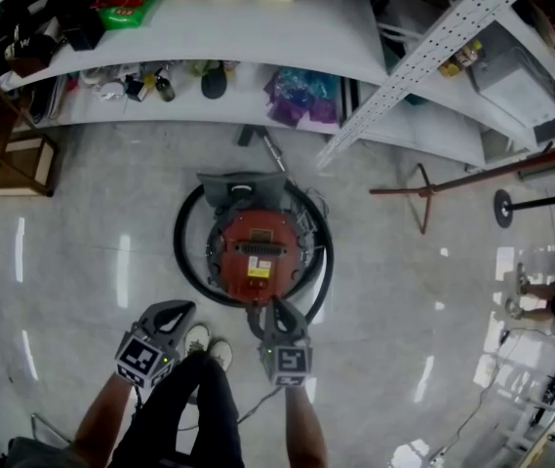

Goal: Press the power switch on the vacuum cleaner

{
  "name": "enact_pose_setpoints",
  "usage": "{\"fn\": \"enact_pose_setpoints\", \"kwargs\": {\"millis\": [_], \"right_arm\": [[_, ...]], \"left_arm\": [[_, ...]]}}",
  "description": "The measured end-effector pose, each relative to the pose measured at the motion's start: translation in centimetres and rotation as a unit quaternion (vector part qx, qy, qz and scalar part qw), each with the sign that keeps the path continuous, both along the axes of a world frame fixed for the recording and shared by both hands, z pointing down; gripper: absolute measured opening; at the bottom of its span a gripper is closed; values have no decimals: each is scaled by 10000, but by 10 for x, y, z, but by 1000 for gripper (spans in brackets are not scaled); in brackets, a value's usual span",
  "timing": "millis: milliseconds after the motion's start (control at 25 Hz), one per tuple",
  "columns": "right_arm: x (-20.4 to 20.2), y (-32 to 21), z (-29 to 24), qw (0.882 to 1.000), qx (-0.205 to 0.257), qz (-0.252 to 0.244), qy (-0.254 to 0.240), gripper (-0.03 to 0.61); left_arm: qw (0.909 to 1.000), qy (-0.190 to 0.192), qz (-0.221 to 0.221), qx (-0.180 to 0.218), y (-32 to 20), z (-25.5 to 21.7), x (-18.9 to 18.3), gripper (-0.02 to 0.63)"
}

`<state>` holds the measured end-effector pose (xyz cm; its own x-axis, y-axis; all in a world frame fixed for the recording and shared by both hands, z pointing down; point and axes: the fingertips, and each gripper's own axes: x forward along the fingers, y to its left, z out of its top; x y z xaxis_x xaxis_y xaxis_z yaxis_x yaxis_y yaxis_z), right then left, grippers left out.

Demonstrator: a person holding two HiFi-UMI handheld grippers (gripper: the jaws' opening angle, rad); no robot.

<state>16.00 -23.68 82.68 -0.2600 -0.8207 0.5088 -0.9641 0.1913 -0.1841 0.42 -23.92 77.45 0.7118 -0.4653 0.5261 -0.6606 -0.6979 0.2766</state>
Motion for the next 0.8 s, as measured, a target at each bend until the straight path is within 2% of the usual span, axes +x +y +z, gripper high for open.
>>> {"fn": "enact_pose_setpoints", "kwargs": {"millis": [200, 560, 800], "right_arm": [[-3, -4, 16, 10000, 4, -57, 21, 12], [-3, -8, 47, 9999, -32, -26, 109, 12], [-7, -11, 75, 9999, -14, -42, 118, 12]], "left_arm": [[9998, -93, 148, 89, 0, 2, -3, 9], [9998, 56, 50, 192, -4, 7, -11, 9], [9996, -1, 61, 266, -1, 25, -17, 9]]}}
